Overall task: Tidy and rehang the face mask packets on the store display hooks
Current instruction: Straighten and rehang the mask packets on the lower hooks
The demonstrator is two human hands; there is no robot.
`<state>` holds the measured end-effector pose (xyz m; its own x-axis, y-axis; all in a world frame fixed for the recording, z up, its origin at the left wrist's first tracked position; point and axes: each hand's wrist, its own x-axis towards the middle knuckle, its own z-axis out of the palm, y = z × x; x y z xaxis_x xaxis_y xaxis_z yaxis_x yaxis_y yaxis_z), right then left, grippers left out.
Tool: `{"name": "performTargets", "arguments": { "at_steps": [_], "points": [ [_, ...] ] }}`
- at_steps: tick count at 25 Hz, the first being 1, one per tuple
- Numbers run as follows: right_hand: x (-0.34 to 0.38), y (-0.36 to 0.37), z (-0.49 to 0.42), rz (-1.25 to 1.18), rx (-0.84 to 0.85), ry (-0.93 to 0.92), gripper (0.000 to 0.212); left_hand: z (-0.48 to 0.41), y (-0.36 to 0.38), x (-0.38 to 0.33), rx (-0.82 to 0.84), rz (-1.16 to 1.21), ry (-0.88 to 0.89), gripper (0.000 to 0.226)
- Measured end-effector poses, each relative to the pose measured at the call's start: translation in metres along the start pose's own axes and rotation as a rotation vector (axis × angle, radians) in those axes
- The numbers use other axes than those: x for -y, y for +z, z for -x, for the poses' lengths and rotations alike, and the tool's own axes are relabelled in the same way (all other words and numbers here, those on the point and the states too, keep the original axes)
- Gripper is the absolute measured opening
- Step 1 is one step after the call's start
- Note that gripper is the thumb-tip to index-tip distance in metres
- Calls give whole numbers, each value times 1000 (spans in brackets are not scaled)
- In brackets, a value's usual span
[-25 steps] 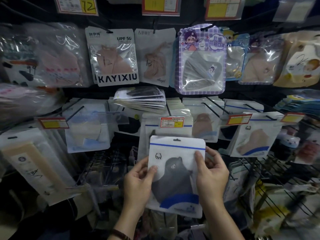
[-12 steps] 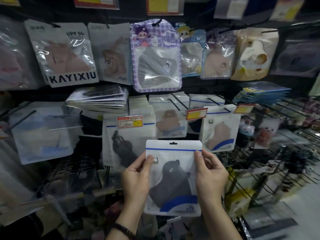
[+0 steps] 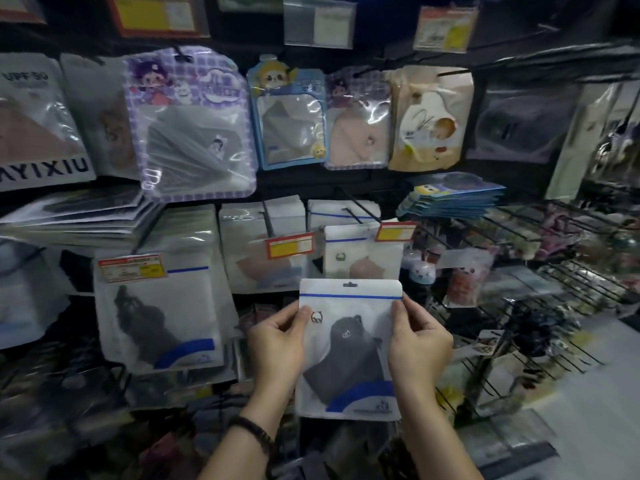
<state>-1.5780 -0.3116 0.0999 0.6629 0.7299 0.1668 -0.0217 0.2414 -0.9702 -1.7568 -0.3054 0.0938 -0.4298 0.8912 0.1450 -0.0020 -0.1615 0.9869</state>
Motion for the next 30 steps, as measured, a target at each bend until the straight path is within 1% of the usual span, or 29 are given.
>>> {"name": "performTargets", "arguments": {
  "at_steps": [2,5,9,13,17,20,23,26,28,30],
  "points": [
    [-2,-4,-18,33,-21,-38,17,-3,19,-6,7,-8,20,19],
    [5,-1,-42,70,-47,-73,5,-15,41,-15,-27,-19,19,24],
    [10,6,-72,45,-52,-120,8,-25,63,-29,-52,-85,33,21],
    [17,11,-90,21,-28,-200,17,-35,71,-36,-53,-60,59,23],
    [19,18,-106,86,-52,-281,17,-43,79,-42,-58,-69,84,22],
    [16,20,-114,170,-43,-376,14,-50,81,-39,-62,-72,72,26],
    [10,22,-118,305,28,-451,19,-54,83,-35,-79,-127,71,30],
    [12,27,-118,423,125,-504,35,-58,88,-32,-112,-130,79,31],
    [16,33,-115,515,250,-442,47,-62,92,-32,-129,-123,81,33],
    [14,38,-115,542,358,-369,54,-66,95,-32,-145,-109,93,33]
  ]
}}
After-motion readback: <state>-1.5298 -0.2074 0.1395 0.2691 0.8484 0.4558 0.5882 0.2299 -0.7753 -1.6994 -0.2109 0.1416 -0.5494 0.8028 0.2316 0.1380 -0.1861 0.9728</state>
